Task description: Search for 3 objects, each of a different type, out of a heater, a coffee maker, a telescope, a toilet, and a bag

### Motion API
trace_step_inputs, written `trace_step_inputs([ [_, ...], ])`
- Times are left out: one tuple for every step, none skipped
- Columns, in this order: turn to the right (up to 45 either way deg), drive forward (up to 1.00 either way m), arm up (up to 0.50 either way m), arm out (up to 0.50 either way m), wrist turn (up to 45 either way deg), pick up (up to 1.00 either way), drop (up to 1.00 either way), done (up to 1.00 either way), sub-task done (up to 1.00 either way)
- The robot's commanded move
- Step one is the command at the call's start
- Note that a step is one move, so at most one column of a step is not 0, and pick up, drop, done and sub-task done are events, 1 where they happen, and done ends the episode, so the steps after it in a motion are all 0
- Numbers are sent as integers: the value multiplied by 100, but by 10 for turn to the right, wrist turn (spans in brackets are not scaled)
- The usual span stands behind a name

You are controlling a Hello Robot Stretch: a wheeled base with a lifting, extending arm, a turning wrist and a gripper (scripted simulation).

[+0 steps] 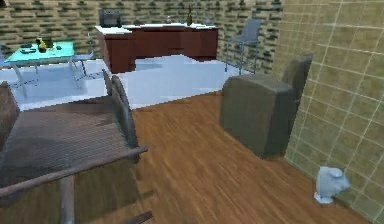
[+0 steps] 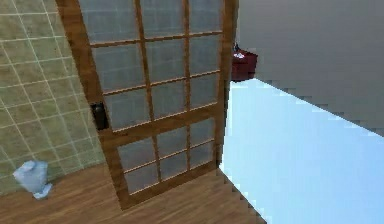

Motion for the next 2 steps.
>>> trace_step_inputs([
  [240,0,0,0,0,0,0,0,0],
  [0,75,0,0,0,0,0,0,0],
])
